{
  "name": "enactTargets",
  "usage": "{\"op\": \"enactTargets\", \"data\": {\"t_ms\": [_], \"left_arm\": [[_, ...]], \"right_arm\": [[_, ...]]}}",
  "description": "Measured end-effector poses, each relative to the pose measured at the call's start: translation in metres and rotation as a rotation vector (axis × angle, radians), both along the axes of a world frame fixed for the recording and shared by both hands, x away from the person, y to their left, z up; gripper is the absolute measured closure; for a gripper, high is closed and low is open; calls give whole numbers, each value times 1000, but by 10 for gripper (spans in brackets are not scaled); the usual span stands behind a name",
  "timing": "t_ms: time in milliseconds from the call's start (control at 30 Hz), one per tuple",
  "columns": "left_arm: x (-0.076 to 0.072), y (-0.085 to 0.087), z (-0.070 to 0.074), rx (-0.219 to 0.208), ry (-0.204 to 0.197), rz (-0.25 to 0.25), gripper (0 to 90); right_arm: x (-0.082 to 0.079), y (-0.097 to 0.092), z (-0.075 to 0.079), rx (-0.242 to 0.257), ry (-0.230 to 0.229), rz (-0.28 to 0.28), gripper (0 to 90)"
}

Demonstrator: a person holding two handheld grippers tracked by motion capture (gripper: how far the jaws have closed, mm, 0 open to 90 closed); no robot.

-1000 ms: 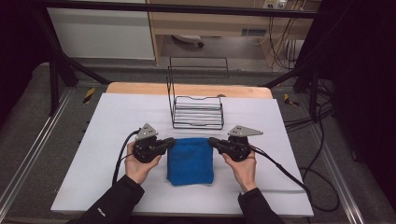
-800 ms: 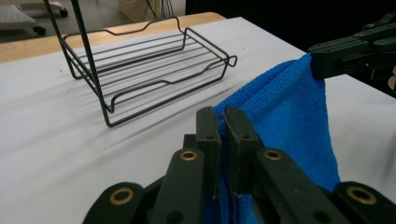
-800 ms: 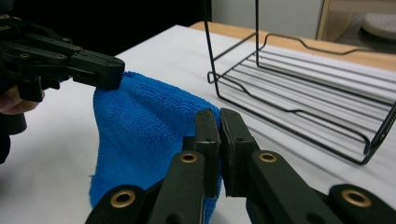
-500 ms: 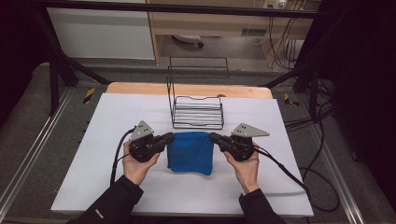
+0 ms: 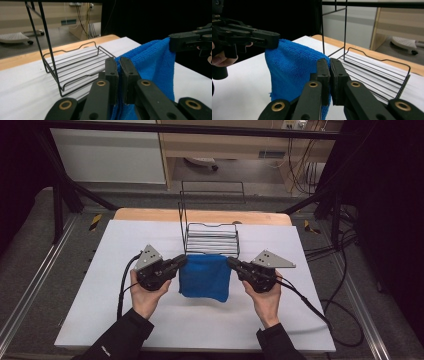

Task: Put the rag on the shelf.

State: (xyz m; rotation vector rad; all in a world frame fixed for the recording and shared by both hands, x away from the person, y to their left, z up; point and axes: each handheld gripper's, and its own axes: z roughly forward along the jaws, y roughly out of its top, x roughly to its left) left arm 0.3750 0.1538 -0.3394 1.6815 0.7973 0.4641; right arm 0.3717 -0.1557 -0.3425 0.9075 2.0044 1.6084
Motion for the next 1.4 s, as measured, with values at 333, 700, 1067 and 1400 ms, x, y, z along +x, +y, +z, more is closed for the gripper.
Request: {"op": "enactTargets", "data": {"t_ms": [333, 700, 1067, 1400], "left_arm": [[0, -5, 12, -39, -44, 5, 851], [4, -6, 35, -80, -111, 20, 851], [11, -9, 55, -122, -147, 30, 851], [21, -12, 75, -159, -176, 43, 852]], "right_arm": [[-4, -2, 19, 20, -66, -34, 871], [-2, -2, 40, 54, -136, -63, 871], [2, -1, 59, 98, -192, -93, 872], [8, -1, 77, 118, -240, -117, 872]]}}
